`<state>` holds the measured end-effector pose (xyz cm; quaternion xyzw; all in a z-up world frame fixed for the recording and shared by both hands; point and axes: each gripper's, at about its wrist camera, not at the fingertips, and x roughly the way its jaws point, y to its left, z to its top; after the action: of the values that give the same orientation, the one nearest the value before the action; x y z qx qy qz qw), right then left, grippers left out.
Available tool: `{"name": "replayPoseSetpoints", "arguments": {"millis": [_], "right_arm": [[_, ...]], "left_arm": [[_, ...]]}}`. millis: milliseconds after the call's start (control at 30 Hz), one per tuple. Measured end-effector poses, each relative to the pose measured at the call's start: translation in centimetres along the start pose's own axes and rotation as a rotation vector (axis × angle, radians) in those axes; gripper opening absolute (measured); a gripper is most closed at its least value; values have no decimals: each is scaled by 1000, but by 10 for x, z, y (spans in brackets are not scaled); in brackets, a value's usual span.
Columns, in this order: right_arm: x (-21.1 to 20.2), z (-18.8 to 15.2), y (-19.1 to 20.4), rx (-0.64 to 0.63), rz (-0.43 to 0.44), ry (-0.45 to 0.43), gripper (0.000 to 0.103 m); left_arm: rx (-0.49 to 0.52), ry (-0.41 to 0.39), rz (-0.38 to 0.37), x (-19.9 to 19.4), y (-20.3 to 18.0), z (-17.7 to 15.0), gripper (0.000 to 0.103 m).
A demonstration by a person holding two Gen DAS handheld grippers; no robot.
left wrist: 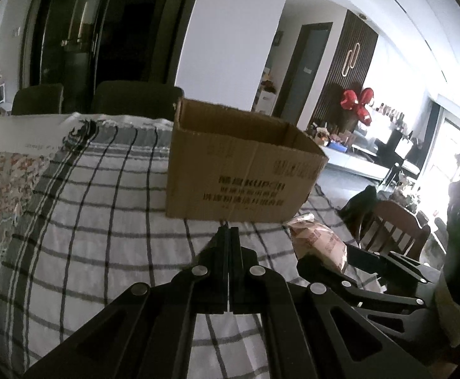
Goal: Organize snacks
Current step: 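Carry both held snacks up and over the cardboard box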
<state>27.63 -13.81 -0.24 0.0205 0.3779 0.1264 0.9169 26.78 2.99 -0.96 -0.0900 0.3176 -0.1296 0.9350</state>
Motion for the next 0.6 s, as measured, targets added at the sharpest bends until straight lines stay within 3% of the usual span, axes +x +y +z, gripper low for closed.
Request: {"name": "replayPoseSetpoints", "arguments": {"millis": [600], "right_arm": [[-9, 62, -12, 3, 9, -82, 56]], "left_arm": [[30, -57, -32, 6, -15, 65, 2]]}}
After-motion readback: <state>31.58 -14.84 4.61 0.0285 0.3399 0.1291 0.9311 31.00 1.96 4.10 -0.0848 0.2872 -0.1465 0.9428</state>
